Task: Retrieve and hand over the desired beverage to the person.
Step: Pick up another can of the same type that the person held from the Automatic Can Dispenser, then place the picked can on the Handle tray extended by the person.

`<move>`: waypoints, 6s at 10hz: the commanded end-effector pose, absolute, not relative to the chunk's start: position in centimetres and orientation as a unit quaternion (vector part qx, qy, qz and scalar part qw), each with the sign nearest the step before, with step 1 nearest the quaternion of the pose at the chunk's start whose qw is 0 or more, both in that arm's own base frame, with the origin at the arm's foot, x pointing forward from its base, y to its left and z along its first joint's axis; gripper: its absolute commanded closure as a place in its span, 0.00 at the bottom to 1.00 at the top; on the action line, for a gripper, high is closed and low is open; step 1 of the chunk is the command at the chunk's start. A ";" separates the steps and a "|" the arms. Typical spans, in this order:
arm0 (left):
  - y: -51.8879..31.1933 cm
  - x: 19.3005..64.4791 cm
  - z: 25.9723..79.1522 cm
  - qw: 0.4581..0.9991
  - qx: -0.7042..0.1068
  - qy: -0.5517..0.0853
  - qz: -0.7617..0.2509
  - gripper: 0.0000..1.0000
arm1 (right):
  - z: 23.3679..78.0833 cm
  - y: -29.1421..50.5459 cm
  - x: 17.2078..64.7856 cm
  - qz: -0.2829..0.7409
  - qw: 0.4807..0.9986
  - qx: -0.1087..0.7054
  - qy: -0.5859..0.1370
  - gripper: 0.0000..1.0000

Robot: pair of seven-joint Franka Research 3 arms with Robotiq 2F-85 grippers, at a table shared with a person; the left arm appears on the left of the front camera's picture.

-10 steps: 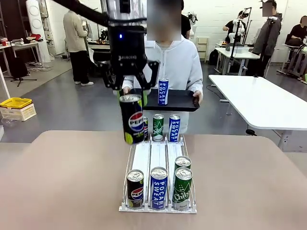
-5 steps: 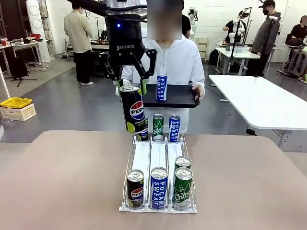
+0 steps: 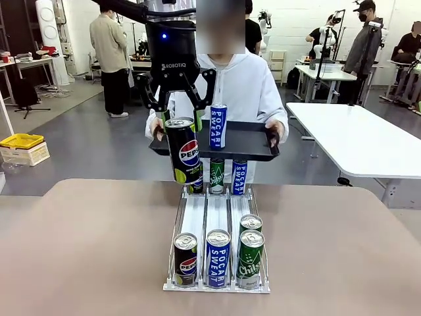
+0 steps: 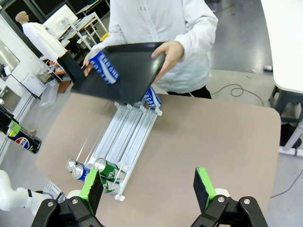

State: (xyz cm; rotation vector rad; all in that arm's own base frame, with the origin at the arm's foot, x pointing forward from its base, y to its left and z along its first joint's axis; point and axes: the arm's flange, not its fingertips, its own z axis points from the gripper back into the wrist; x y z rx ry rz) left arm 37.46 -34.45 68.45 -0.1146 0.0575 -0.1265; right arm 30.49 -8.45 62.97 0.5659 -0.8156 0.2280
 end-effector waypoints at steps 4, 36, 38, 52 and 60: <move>-34.3 37.2 68.7 0.996 -0.058 0.027 -0.064 0.98 | 62.8 -8.4 30.8 0.115 0.867 0.284 -0.392 0.00; -31.7 55.2 63.2 0.997 -0.031 -0.018 -0.067 0.44 | 62.8 -8.4 30.8 0.115 0.867 0.284 -0.392 0.00; -32.2 55.6 63.1 0.997 -0.016 -0.008 -0.069 0.44 | 62.8 -8.4 30.8 0.115 0.867 0.284 -0.392 0.00; -31.5 57.5 60.7 0.996 -0.032 0.035 -0.070 0.00 | 62.8 -8.4 30.8 0.115 0.867 0.284 -0.392 0.00; -28.7 42.9 66.4 0.987 -0.019 -0.014 -0.159 0.00 | 62.8 -8.4 30.8 0.115 0.867 0.284 -0.392 0.00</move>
